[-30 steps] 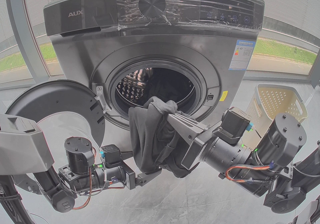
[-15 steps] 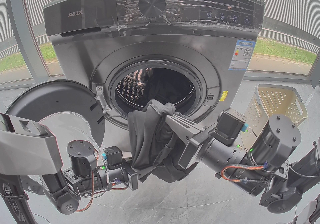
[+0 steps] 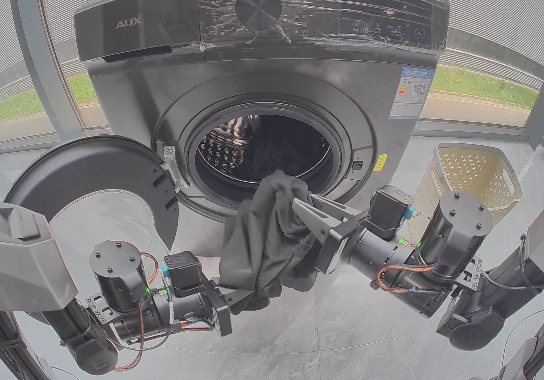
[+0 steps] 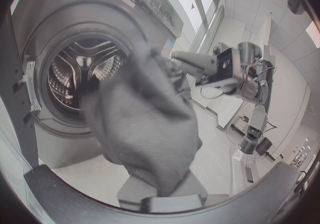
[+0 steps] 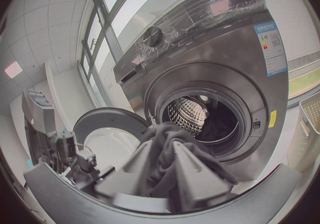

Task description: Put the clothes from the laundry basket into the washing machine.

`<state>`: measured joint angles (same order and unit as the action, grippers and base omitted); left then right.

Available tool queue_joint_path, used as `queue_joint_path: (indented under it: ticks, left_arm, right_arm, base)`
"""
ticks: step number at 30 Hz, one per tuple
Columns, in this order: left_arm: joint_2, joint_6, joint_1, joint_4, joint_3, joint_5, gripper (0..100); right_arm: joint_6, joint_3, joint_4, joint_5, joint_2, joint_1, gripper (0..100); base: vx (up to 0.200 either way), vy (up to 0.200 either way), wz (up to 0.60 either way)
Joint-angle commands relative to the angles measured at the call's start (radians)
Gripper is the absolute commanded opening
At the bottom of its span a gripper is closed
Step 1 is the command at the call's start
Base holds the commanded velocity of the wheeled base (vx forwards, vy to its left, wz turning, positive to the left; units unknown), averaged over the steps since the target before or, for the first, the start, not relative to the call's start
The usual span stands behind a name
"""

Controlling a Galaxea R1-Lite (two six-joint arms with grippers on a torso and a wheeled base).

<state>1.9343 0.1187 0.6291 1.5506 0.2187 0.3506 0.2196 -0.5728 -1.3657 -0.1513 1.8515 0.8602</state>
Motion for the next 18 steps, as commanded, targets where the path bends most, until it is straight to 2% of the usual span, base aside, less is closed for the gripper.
queue_joint_path:
  ticks: [1,5,6,7,12,14,18]
  left_arm:
    - [-0.069,0.001,0.012,0.000,-0.006,-0.001,0]
    - [-0.075,0.007,0.007,0.002,0.011,-0.001,0]
    - [-0.075,0.019,0.007,0.000,0.027,-0.001,0]
    - [-0.074,0.021,0.006,0.000,0.030,-0.001,0]
    - [-0.070,0.067,0.003,0.000,0.093,-0.007,0]
    - [-0.069,0.076,0.003,0.000,0.111,-0.029,0]
    - [-0.072,0.081,0.009,0.000,0.128,-0.059,0]
  right_arm:
    - [-0.002,0.016,0.002,0.002,0.017,-0.006,100]
    - [-0.009,0.091,0.013,0.004,0.014,-0.032,100]
    - [-0.023,0.133,0.024,0.004,0.014,-0.044,100]
    - [-0.025,0.140,0.025,0.006,0.015,-0.044,100]
    - [-0.029,0.241,0.014,0.012,0.014,-0.047,100]
    - [-0.032,0.278,0.013,0.035,0.017,-0.047,100]
    - [-0.049,0.335,0.013,0.044,0.031,-0.056,100]
  base:
    - [0.000,0.000,0.00]
    - [0.000,0.000,0.00]
    - [0.000,0.000,0.00]
    - [0.000,0.000,0.00]
    - [0.000,0.000,0.00]
    - [0.000,0.000,0.00]
    - [0.000,0.000,0.00]
